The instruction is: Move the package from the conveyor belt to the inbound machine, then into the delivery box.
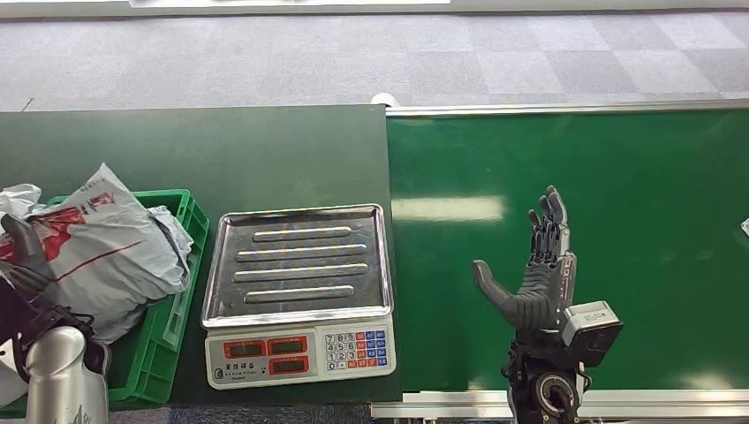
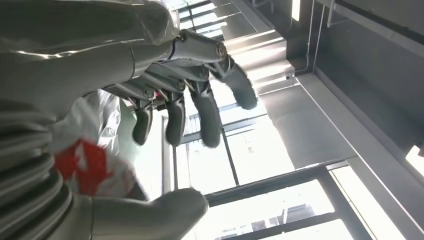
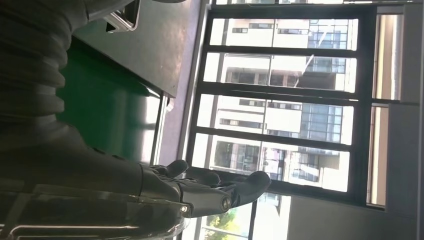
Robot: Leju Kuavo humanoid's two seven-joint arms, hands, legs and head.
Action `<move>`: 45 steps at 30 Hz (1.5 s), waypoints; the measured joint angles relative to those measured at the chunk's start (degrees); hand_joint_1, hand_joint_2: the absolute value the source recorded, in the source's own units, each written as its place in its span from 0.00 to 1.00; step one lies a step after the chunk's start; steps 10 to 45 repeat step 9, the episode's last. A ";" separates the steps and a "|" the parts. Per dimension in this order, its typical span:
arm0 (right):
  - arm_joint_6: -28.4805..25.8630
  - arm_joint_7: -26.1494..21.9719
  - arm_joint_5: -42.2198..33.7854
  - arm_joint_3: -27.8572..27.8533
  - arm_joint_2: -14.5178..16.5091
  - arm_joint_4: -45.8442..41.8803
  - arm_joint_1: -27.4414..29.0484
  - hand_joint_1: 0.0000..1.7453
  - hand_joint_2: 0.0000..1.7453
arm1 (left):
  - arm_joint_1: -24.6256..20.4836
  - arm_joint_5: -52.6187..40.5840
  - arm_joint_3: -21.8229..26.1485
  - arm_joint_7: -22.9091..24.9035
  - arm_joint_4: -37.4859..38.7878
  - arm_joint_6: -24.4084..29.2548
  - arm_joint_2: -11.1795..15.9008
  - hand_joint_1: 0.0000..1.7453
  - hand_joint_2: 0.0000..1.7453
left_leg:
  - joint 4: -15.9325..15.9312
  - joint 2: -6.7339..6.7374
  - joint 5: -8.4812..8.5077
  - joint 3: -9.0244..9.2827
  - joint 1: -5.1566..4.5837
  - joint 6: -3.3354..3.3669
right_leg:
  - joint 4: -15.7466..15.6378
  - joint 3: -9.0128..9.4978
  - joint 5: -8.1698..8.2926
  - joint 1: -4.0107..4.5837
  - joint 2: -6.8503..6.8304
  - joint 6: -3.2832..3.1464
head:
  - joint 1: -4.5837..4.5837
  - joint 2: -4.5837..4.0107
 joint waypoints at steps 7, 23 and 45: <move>0.37 0.17 0.00 0.01 0.00 1.23 -0.66 0.00 1.00 | 0.43 2.08 1.62 -0.14 -0.60 -1.83 -0.25 0.00 1.00 | 0.00 -0.01 0.00 0.00 0.00 0.00 | 0.00 0.01 0.00 0.00 -0.01 0.00 | -0.01 0.00; 0.41 0.18 0.00 0.02 0.00 1.54 -0.84 0.00 1.00 | 0.46 2.22 1.97 -0.20 -0.71 -2.13 -0.35 0.00 1.00 | 0.00 -0.02 0.00 0.00 0.00 0.00 | 0.00 0.01 0.00 0.00 -0.01 0.00 | 0.00 0.00; 0.41 0.18 0.00 0.02 0.00 1.54 -0.84 0.00 1.00 | 0.46 2.22 1.97 -0.20 -0.71 -2.13 -0.35 0.00 1.00 | 0.00 -0.02 0.00 0.00 0.00 0.00 | 0.00 0.01 0.00 0.00 -0.01 0.00 | 0.00 0.00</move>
